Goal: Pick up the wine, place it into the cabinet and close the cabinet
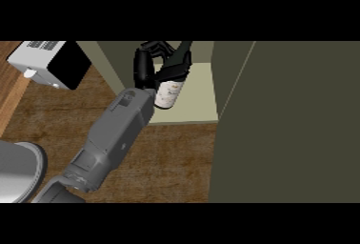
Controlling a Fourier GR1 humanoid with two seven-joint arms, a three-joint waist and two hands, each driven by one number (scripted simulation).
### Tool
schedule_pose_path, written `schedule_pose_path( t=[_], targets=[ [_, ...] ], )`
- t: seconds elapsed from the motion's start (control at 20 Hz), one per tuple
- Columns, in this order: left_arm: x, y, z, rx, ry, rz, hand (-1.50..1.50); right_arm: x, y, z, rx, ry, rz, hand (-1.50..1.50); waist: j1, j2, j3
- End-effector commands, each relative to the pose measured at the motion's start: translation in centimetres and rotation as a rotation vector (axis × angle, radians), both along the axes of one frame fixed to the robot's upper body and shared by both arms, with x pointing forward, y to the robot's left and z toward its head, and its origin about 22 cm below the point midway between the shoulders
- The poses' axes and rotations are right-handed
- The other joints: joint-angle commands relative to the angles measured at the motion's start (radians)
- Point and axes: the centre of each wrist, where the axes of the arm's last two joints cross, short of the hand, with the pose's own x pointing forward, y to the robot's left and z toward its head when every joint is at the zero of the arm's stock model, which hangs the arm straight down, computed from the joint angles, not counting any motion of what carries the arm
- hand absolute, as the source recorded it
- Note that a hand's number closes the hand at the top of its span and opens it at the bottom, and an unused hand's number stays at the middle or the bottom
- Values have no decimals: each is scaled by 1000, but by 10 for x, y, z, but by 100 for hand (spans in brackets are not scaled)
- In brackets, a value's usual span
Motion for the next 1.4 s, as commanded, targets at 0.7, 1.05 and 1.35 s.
schedule_pose_path(
  t=[0.7, 1.05, 1.35],
  targets=[
    [11, 3, -3, -190, 75, 44, 150, -13, 6, 6, 39, -42, 67, -150, -17, 9, -1],
    [9, 12, -13, -189, 61, 49, 150, -15, -2, 2, 39, -38, 69, -150, -20, 10, 0],
    [10, 16, -15, -115, 100, 83, -150, -16, 0, 13, 20, -22, 68, -150, -21, 9, -1]
  ],
)
